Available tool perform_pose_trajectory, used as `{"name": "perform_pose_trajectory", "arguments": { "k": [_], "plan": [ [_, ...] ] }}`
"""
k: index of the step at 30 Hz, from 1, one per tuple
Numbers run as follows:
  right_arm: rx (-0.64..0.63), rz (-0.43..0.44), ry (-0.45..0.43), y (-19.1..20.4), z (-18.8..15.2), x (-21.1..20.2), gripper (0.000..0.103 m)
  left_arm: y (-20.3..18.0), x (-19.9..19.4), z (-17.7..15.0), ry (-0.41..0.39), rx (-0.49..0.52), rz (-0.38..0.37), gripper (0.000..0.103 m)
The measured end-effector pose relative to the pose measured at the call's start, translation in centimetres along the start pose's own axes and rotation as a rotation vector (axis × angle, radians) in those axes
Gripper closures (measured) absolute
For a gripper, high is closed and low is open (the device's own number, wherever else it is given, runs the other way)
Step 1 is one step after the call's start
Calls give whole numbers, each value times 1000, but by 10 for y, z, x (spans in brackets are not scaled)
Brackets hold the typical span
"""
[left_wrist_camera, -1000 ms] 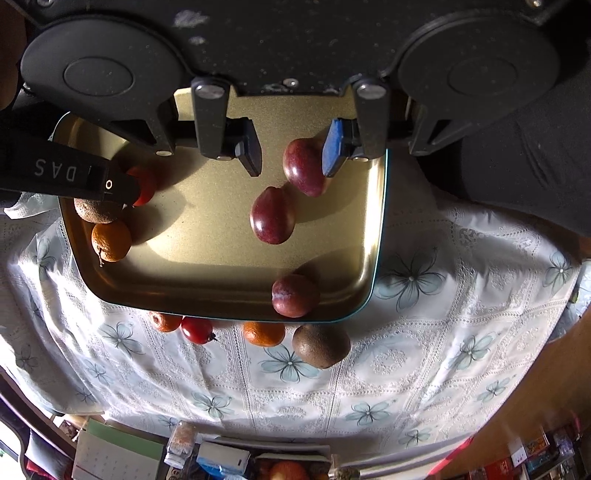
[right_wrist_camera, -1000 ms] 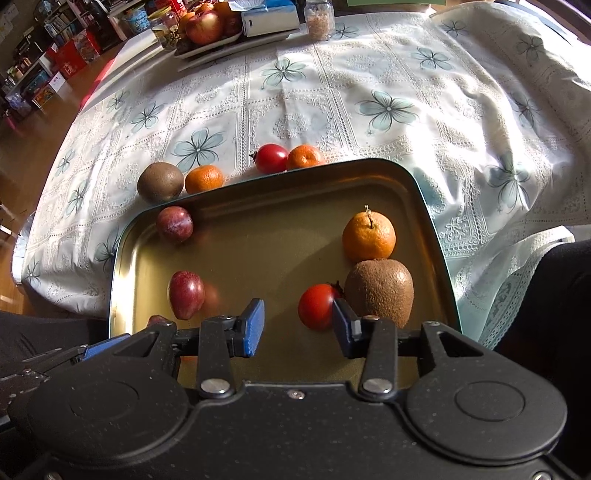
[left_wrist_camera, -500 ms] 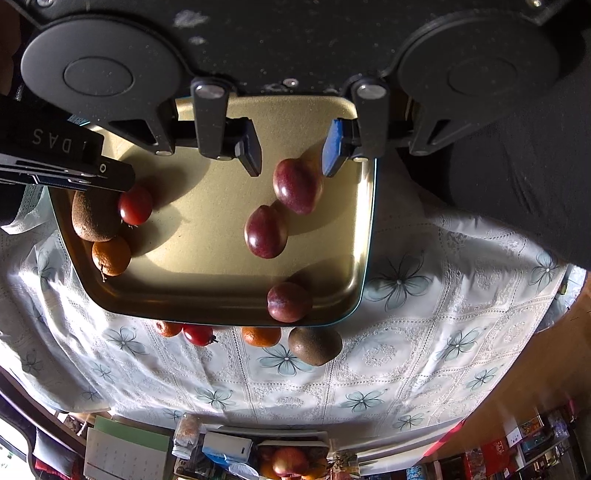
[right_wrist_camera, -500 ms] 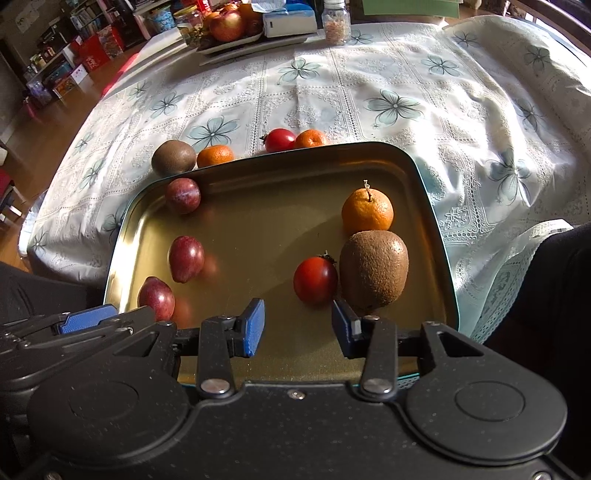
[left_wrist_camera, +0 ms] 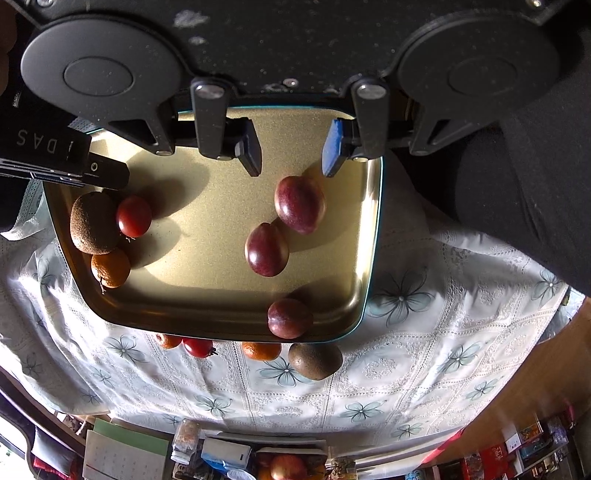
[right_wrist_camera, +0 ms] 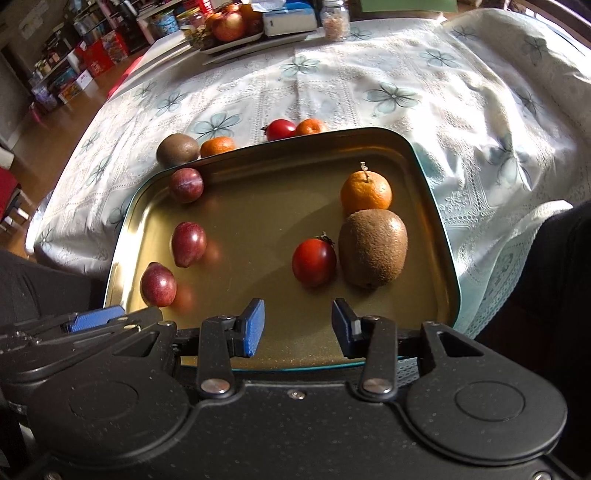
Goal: Organize fruits
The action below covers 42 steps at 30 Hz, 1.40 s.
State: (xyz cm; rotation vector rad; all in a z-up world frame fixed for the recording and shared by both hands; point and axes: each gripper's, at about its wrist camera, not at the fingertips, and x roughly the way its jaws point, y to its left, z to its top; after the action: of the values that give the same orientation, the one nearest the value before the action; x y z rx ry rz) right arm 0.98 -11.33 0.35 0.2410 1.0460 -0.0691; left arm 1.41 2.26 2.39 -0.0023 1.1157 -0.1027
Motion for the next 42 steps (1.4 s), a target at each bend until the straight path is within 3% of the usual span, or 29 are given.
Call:
{"name": "perform_pose_trajectory", "arguments": {
  "k": [6,42],
  "plan": [
    [-2,-2,6,-1,-5,1,52,-4,-4,-3,-36,11,13,66],
    [6,15,45,-2,-8,-1,52,-14,2,-8,7,64,22,66]
  ]
}}
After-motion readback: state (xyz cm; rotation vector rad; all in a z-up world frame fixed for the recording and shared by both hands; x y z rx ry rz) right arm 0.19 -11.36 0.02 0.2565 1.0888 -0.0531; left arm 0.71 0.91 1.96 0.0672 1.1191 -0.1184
